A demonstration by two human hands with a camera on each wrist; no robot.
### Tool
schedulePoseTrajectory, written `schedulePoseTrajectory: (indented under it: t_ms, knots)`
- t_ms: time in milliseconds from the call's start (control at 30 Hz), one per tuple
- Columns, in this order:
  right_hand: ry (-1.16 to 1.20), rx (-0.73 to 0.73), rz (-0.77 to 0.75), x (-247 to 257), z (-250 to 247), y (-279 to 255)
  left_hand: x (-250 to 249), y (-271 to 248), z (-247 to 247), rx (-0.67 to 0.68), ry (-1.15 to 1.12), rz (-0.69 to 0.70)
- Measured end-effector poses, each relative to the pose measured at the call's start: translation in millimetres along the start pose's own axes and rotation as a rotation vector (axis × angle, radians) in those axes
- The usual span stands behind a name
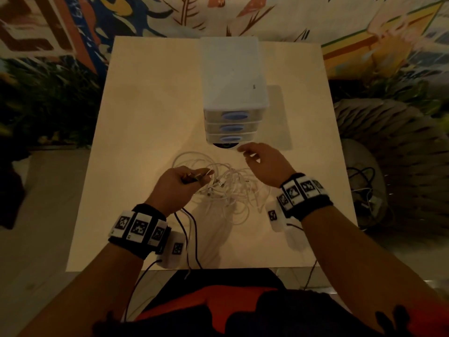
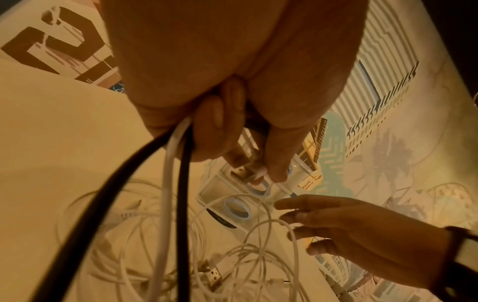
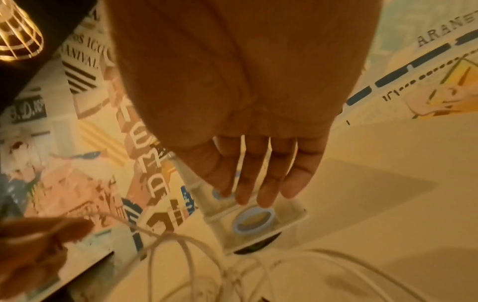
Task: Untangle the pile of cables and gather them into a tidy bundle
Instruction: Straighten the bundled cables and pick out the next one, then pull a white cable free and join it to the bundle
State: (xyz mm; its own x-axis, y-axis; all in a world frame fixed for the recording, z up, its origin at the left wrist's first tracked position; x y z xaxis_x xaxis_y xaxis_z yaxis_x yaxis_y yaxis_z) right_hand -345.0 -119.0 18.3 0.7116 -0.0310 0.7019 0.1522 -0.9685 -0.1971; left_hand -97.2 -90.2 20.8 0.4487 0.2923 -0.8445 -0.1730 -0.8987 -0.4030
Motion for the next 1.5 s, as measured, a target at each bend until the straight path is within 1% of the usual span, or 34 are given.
schedulePoseTrajectory:
  t_ms: [67,133,167,300,500,567,633,700,767,867,900,967,1033,1067,1133,1167,1233,1300,1367,1433,1500]
  knots:
    - [-0.071,0.174,-0.028,1,16,11,-1,-2,0,0.027,0.058,0.024]
    - [-0.141,0.287,-0.048,3,29,16,0,-3,0,0.04,0.094,0.038]
    - [-0.139,0.299,-0.048,5,32,18,2,-3,0,0.042,0.086,0.029]
    - [-0.108,0.24,-0.076,9,29,20,8,-3,-3,0.037,0.033,-0.037]
    - [-0.12,0.316,-0.09,5,26,17,4,-2,-3,0.042,0.092,-0.055]
    - [-0.088,0.269,-0.097,6,20,17,4,-2,-2,0.047,0.132,-0.064]
    - [-0.028,0.153,-0.103,10,8,17,3,-1,-3,0.013,0.163,-0.072]
    - [0.058,0.069,-0.103,17,-6,14,-1,-1,-5,-0.034,0.165,-0.059]
    - [0.108,0.036,-0.106,26,-20,8,-4,1,-7,-0.065,0.162,-0.052]
    - [0.124,-0.019,-0.135,40,-38,2,-11,3,-9,-0.115,0.124,-0.087]
    - [0.135,-0.045,-0.14,45,-44,0,-17,1,-9,-0.135,0.142,-0.071]
    - [0.159,-0.073,-0.154,55,-54,-3,-33,-2,-8,-0.184,0.163,0.019]
    - [0.169,-0.071,-0.184,67,-62,-10,-49,-7,-7,-0.223,0.057,0.127]
    - [0.169,-0.073,-0.211,74,-64,-13,-58,-9,-7,-0.223,-0.015,0.175]
    - [0.172,-0.081,-0.267,88,-64,-19,-74,-10,-4,-0.164,-0.109,0.247]
    - [0.163,-0.076,-0.294,95,-63,-21,-84,-11,-2,-0.121,-0.097,0.279]
    - [0.148,-0.06,-0.33,103,-59,-23,-99,-13,6,-0.042,0.0,0.325]
    - [0.14,-0.063,-0.345,107,-60,-24,-103,-13,13,-0.016,0.11,0.337]
    - [0.117,-0.121,-0.37,115,-73,-30,-103,-13,15,-0.028,0.166,0.334]
    - [0.122,-0.177,-0.392,120,-90,-36,-101,-13,9,-0.079,0.119,0.32]
    - [0.137,-0.152,-0.369,115,-100,-38,-105,-16,-1,-0.135,0.038,0.315]
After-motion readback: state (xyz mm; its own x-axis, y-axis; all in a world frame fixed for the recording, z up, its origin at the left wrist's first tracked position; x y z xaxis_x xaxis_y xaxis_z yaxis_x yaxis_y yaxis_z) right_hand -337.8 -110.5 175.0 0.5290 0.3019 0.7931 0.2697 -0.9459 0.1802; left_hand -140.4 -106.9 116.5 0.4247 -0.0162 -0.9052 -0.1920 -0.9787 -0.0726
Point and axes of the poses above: each hand's wrist, its own y-axis towards the middle knuckle, its own z-axis out of the palm, x = y × z, the point moved 5 cm from there along y, towards the middle knuckle, and after that the axes turned 2 degrees about -z, right-handed, at the moved point
